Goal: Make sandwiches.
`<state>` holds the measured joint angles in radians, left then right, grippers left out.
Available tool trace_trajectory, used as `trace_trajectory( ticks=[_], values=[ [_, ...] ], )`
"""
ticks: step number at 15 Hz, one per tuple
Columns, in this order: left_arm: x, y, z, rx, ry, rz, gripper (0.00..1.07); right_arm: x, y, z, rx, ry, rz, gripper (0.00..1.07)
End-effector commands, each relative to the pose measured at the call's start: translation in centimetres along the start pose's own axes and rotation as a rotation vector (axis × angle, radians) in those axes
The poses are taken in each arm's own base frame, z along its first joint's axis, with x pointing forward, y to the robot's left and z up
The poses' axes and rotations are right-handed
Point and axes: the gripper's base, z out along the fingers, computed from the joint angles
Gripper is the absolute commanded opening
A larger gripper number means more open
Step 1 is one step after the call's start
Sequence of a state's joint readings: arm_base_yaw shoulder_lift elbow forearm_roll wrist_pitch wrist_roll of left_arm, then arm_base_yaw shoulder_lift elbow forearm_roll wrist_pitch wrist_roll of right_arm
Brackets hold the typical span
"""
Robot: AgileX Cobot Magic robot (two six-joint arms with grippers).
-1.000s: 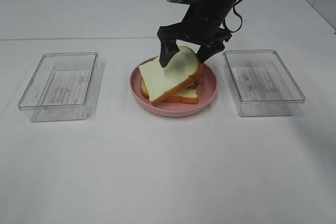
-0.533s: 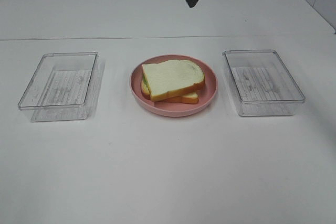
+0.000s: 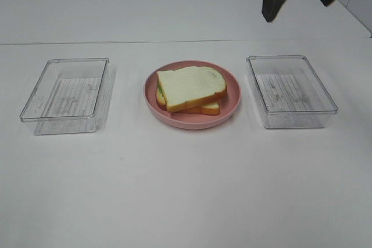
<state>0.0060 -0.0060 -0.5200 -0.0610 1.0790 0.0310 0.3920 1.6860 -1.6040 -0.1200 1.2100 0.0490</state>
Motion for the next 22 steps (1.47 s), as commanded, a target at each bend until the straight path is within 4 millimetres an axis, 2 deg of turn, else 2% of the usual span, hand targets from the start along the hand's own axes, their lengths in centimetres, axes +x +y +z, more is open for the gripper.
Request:
trace_trajectory(
  ticks=[1,2,3,6,8,9,10,12,13,16,17,19,20,22],
  values=[
    [0.1,-0.1,-0.1,0.006,-0.015,-0.003,1.01,4.4,0.3,0.0,-0.022,0.157,0.020,0.91],
    [0.1,-0.1,-0.1,0.006,-0.015,-0.003,1.01,6.5,0.3,0.0,-0.022,0.170,0.030,0.91],
    [0.1,-0.1,-0.1,0.006,-0.015,-0.003,1.01,9.9,0.2,-0.5,-0.022,0.169,0.046,0.91],
    [0.1,-0.1,-0.1,0.006,-0.015,-0.003,1.01,16.5,0.0,-1.6,-0.023,0.149,0.057,0.91],
    [0.1,-0.1,-0.1,0.006,-0.015,-0.003,1.01,20.0,-0.1,-2.7,-0.025,0.105,0.062,0.91],
    [0.1,-0.1,-0.1,0.006,-0.015,-0.003,1.01,20.9,-0.2,-2.9,-0.026,0.091,0.064,0.91],
    [0.1,-0.1,-0.1,0.006,-0.015,-0.003,1.01,23.2,-0.3,-3.3,-0.018,0.050,0.064,0.91],
    [0.1,-0.1,-0.1,0.006,-0.015,-0.003,1.01,26.4,-0.5,-3.4,-0.007,-0.006,0.094,0.91],
    [0.1,-0.1,-0.1,0.006,-0.015,-0.003,1.01,28.6,-0.7,-3.1,0.014,-0.032,0.128,0.91],
    [0.1,-0.1,-0.1,0.006,-0.015,-0.003,1.01,30.9,-0.8,-3.1,0.013,-0.068,0.206,0.91],
    [0.1,-0.1,-0.1,0.006,-0.015,-0.003,1.01,32.0,-1.1,-3.7,0.034,-0.129,0.277,0.91],
    [0.1,-0.1,-0.1,0.006,-0.015,-0.003,1.01,33.1,-1.3,-4.5,0.072,-0.221,0.294,0.91],
    [0.1,-0.1,-0.1,0.006,-0.015,-0.003,1.01,34.6,-1.1,-5.4,0.108,-0.333,0.304,0.91],
    [0.1,-0.1,-0.1,0.006,-0.015,-0.003,1.01,35.6,-0.8,-5.9,0.122,-0.412,0.333,0.91]
  ],
)
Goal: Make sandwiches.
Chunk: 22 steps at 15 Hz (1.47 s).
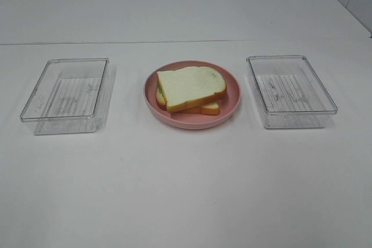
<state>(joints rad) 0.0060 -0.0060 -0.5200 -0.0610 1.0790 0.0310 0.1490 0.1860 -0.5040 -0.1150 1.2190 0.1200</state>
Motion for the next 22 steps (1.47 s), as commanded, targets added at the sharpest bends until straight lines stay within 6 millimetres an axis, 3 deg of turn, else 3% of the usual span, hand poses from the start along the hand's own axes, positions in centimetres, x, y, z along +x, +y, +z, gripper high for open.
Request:
trace_trajectory(
  ticks=[1,4,8,22],
  values=[
    [0.1,-0.1,-0.1,0.006,-0.015,-0.003,1.01,1.6,0.0,-1.4,-0.004,-0.120,0.007,0.91],
    [0.1,-0.1,-0.1,0.006,-0.015,-0.003,1.01,2.2,0.1,-2.1,-0.033,-0.241,-0.034,0.91],
    [0.1,-0.1,-0.1,0.006,-0.015,-0.003,1.01,1.9,0.5,-1.0,-0.061,-0.283,-0.022,0.91],
    [0.1,-0.1,-0.1,0.005,-0.013,-0.002,1.01,1.9,0.4,-1.0,-0.060,-0.282,-0.022,0.91]
  ],
)
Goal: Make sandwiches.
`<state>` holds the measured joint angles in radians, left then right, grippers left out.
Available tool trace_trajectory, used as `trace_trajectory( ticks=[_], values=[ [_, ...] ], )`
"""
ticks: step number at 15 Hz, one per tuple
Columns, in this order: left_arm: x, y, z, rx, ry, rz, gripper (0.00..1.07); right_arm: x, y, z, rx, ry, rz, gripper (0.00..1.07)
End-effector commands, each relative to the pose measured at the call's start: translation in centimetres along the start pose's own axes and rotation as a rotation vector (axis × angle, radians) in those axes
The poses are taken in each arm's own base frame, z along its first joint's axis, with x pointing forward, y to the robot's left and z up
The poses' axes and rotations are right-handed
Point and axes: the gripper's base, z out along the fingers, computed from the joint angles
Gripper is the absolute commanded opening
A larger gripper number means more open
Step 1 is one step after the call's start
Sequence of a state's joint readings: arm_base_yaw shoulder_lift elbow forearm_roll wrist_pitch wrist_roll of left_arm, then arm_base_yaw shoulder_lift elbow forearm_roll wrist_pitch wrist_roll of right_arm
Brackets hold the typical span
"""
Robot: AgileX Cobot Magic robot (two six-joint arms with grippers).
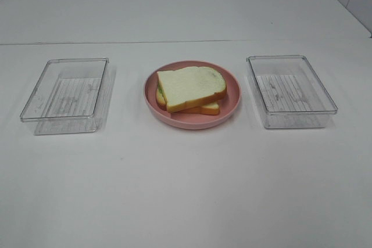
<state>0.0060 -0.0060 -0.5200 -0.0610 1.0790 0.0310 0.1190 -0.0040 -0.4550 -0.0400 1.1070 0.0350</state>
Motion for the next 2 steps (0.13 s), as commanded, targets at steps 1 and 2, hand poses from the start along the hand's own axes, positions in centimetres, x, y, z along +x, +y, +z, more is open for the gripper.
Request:
trace_trajectory(
  ticks=[1,2],
  values=[
    [0.09,-0.07,-0.10,0.005,-0.013,-0.002,1.01,0.26,0.00,-0.25,0.002,-0.036,0.002,0.91],
    [0.09,-0.07,-0.10,0.005,-0.013,-0.002,1.01,0.26,0.00,-0.25,0.002,-0.036,0.002,0.91]
  ],
)
